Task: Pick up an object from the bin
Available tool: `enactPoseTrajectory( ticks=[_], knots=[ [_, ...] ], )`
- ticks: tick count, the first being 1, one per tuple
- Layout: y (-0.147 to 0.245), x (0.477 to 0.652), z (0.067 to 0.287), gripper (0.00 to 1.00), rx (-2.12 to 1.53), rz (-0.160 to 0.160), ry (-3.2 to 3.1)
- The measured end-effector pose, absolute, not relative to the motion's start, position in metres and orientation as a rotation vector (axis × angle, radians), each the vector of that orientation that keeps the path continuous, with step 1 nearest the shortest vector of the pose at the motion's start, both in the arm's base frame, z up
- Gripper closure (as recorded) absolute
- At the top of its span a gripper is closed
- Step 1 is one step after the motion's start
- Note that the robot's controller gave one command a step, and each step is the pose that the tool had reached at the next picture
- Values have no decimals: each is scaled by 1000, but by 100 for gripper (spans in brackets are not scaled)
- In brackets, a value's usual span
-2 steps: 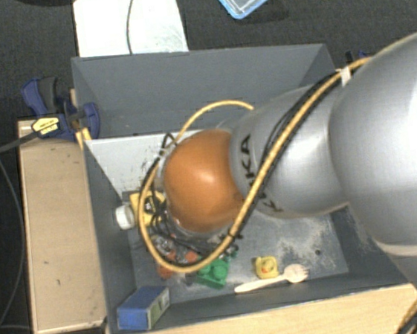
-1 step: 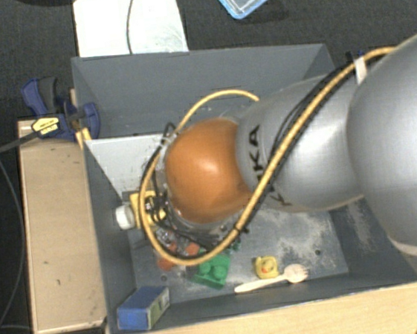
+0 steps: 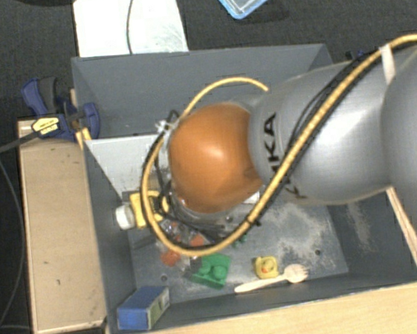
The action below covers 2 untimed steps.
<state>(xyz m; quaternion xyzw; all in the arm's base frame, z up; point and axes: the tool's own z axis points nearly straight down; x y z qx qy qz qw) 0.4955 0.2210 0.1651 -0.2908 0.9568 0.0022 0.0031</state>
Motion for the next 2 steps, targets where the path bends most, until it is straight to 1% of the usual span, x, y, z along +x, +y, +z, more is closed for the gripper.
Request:
enactPoseTrajectory(
  ticks=[1, 2],
  knots=[
    [222, 498, 210, 100, -907, 8, 2991],
    [222, 498, 237, 100, -904, 8, 2994]
  ],
)
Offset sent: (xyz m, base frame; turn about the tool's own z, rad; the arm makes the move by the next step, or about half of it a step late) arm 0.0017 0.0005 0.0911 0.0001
